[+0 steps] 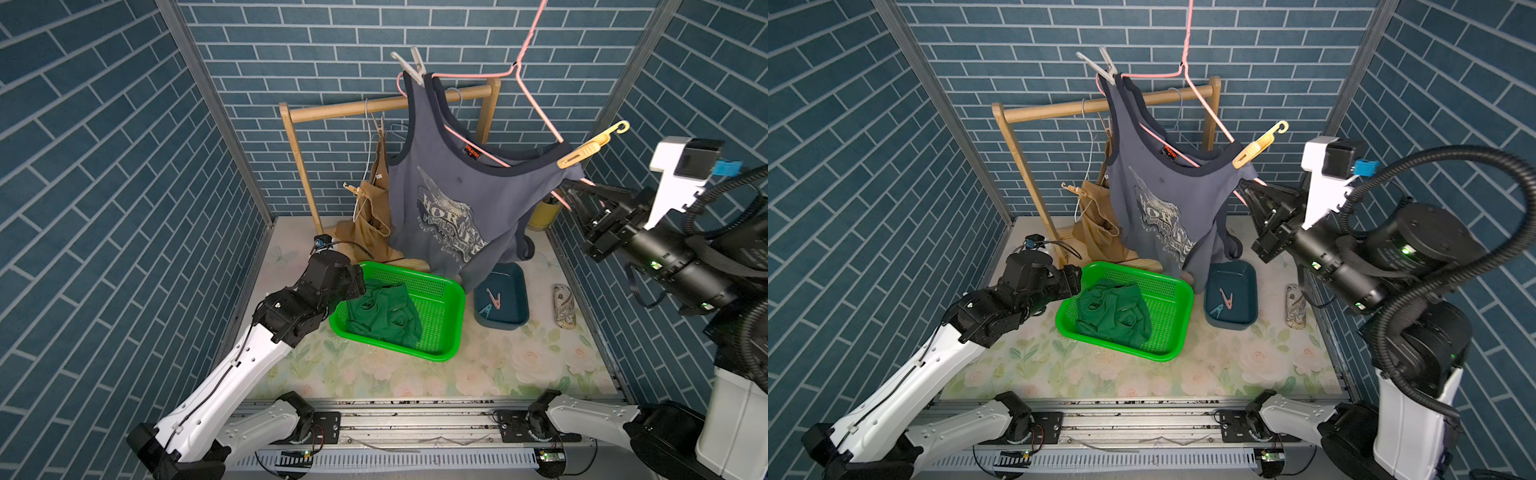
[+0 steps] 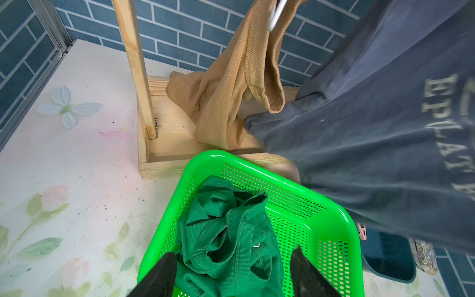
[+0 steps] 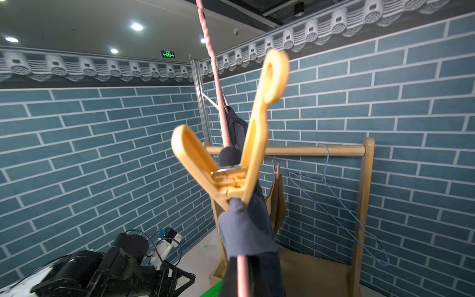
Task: Remove the clothespins securing tank tops to the hanger
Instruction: Remove the hanger from the clothesline.
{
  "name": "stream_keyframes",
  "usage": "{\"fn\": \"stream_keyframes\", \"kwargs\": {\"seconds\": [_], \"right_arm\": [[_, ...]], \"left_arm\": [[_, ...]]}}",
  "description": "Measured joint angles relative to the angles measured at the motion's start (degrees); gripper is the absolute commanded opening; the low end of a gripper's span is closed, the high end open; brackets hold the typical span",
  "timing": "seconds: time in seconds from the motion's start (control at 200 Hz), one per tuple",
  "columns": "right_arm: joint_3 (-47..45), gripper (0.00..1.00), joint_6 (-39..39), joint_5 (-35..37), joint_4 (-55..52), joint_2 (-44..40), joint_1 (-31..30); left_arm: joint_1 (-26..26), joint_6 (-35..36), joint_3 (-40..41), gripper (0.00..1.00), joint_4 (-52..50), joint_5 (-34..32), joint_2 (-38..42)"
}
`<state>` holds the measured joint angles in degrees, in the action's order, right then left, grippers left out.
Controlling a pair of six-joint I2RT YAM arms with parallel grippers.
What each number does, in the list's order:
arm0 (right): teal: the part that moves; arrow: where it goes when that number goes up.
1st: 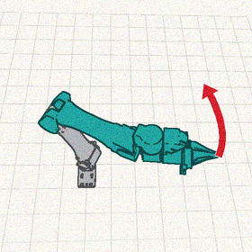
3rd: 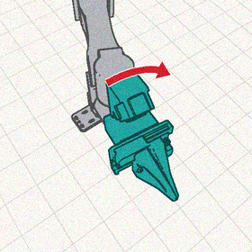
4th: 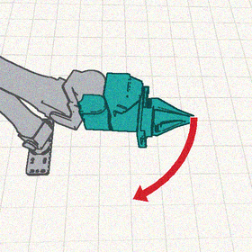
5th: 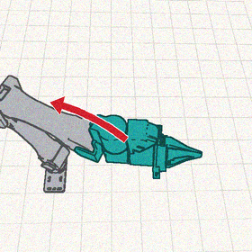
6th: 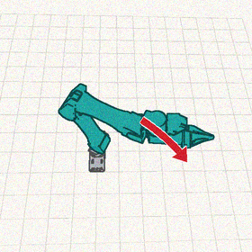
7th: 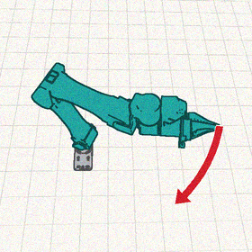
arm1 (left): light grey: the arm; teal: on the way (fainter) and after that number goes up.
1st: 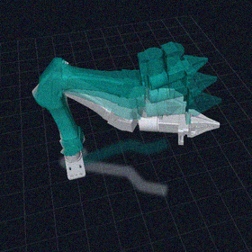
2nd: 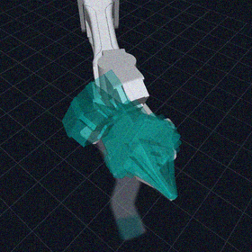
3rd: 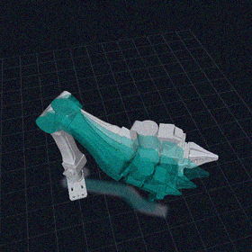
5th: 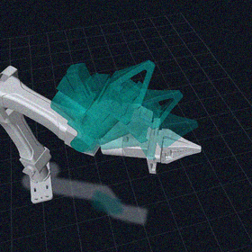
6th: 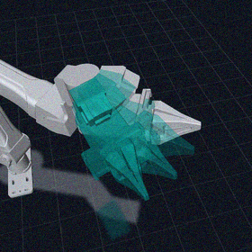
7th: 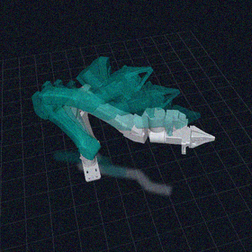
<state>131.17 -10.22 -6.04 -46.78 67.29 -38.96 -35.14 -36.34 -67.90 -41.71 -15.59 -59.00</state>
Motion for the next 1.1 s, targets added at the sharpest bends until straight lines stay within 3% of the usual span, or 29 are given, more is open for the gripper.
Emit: {"fn": "stream_keyframes", "kwargs": {"seconds": [0.295, 0.52, 0.82, 0.98, 1.1], "right_arm": [[11.37, 0.0, -2.86, -5.81, -1.84, 2.97, 0.0], [12.48, 0.0, -5.11, -8.76, -1.68, 6.84, 0.0], [16.98, 0.0, -6.03, -9.22, -1.68, 14.95, -0.04], [23.71, 0.0, -6.05, -9.29, -2.01, 20.94, -0.04], [22.14, 0.0, -6.05, -9.38, -1.7, 21.22, -0.04]], "left_arm": [[0.0, -0.04, 0.0, 0.72, -0.07, -0.28, 2.16], [0.0, -0.07, 0.13, 0.72, -0.35, -0.55, 3.72], [0.07, 0.13, 1.27, 0.72, -1.6, -2.82, 7.8], [0.59, 0.79, 1.27, 0.72, -2.8, -4.33, 8.63], [0.76, 1.07, 1.27, 0.72, -3.54, -5.25, 9.46]]}}
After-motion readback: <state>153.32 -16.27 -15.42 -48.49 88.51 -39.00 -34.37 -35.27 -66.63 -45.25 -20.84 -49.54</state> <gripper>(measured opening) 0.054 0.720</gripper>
